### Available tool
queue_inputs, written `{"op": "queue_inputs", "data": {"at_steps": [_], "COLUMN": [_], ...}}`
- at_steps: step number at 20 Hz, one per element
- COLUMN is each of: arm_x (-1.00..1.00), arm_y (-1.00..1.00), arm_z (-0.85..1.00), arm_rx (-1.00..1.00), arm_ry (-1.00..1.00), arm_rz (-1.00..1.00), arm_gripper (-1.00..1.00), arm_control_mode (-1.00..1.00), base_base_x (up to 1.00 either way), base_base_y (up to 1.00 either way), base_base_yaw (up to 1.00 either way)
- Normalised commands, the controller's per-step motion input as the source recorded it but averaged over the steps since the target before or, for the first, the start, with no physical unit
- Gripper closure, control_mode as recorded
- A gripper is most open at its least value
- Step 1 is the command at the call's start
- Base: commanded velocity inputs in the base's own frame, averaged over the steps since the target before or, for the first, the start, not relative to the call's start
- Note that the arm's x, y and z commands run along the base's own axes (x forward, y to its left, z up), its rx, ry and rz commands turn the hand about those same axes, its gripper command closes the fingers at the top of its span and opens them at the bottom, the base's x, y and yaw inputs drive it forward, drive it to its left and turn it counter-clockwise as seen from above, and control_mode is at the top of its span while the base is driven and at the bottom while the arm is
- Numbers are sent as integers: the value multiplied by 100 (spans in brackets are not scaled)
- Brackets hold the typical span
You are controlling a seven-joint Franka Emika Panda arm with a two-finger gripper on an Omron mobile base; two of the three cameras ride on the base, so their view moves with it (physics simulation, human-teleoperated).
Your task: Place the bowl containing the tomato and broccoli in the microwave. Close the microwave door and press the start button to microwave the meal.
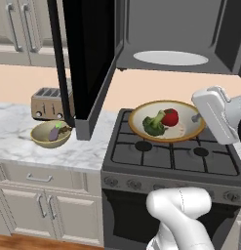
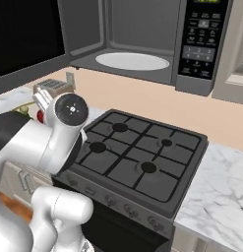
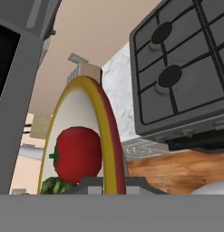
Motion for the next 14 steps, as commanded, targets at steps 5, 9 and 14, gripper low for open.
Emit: {"op": "queue_inputs", "data": {"at_steps": [5, 9, 14], "arm_x": [6, 0, 0], "arm_y": [-11, -11, -9], "arm_z": [4, 19, 35], "arm_rx": [6, 7, 7], "arm_ry": [0, -2, -5], "arm_rz": [0, 0, -1], "arm_gripper": [100, 100, 100], "arm_control_mode": [-100, -100, -100], "base_base_x": [0, 0, 0], "base_base_y": [0, 0, 0], "base_base_yaw": [0, 0, 0]}}
